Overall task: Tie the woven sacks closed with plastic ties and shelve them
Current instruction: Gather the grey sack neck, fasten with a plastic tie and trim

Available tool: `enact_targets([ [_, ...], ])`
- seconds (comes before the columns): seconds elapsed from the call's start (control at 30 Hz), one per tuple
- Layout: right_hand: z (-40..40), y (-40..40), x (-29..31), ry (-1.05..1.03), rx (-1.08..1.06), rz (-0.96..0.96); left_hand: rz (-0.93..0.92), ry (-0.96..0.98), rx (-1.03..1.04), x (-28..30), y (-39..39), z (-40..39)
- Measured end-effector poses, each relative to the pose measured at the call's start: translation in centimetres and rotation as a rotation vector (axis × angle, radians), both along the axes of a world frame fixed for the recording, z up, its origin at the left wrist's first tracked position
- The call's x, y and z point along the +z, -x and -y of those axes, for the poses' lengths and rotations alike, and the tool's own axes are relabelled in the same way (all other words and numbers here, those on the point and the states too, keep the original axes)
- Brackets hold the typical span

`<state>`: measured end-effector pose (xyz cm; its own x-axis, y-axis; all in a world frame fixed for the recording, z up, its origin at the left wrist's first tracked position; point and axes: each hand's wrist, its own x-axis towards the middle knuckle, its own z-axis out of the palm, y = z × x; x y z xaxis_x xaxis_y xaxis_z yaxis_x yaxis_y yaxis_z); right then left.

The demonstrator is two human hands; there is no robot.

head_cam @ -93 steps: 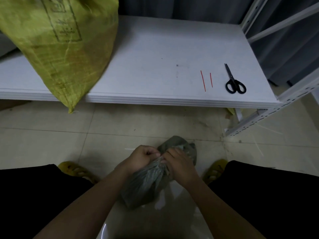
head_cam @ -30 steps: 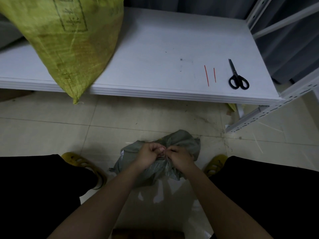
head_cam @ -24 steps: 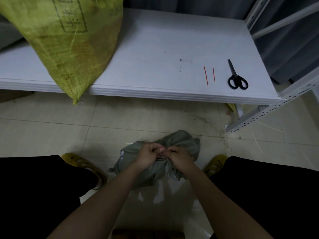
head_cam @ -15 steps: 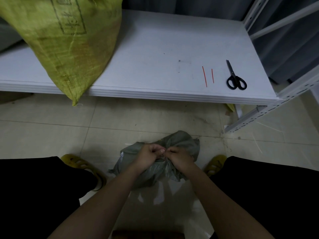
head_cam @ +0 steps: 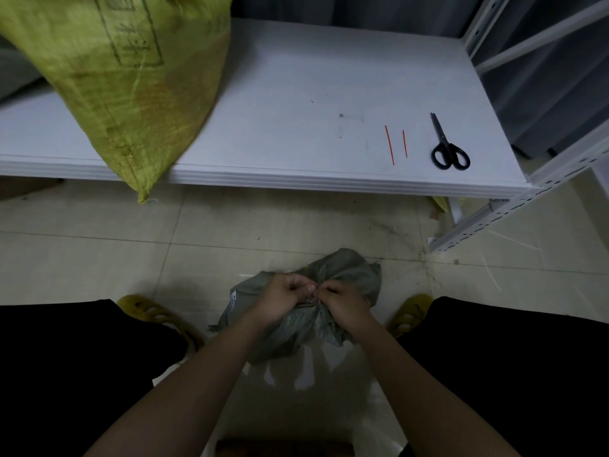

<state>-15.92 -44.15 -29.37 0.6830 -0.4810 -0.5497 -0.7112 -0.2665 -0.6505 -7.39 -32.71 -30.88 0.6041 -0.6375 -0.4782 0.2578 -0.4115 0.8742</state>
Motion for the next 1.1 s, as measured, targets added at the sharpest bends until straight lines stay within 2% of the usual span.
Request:
enact_targets([
  [0.4,0.3,0.9,-0.1,0.112,0.162,0.078,-0.241,-0.004,0.066,1.3,-0.2,0.4],
  [0.53,0.2,1.3,-0.7,0.175,0.206,0.096,-0.208,-0.048,0.015,1.1,-0.7,0.0],
  [0.63,-0.2,1.5,-0.7,0.172,0.16,0.195,-0.179,-0.049,-0.003,1.2,-0.9,-0.2],
  [0.77,-0.2,1.7,-0.6,0.127,0.086,0.257,0.023,-0.094,-0.046,1.3,-1.0,-0.1],
  [0.83,-0.1,1.9,-0.3,0.146,0.158,0.221,0.098,-0.107,-0.07,1.4,-1.1,0.0],
  [0.93,0.2,2.1,-0.3,0.302,0.33,0.112,0.201,-0.119,-0.121,1.8,-1.0,0.2],
  [1.1,0.3,1.9,-0.3,0.306,0.29,0.176,0.447,-0.209,-0.196,2.4,-0.6,0.1],
])
